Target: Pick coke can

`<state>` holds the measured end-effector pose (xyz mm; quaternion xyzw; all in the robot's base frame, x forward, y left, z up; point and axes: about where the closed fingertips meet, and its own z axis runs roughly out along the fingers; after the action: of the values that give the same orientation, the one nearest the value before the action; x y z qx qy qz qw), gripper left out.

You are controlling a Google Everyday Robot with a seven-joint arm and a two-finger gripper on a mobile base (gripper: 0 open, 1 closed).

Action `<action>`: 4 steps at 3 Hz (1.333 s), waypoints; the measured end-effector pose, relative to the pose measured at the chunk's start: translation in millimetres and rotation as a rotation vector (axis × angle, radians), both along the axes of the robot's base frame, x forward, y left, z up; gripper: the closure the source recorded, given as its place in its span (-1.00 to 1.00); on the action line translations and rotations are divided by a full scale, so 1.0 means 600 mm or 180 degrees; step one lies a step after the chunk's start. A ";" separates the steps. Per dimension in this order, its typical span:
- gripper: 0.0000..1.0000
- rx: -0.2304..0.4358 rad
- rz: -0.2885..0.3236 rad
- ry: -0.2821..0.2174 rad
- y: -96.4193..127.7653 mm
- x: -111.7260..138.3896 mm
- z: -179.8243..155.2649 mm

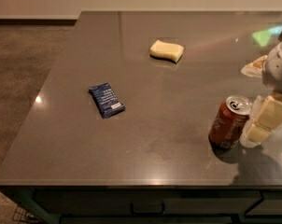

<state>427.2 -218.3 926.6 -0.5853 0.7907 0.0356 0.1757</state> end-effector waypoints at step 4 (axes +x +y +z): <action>-0.16 0.0434 0.0006 0.0134 0.025 -0.009 -0.044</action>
Offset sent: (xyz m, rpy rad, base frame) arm -0.0088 0.0195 -0.0379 0.1327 0.0555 0.0117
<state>421.5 -203.4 900.2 -0.5719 0.7894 0.1018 0.1985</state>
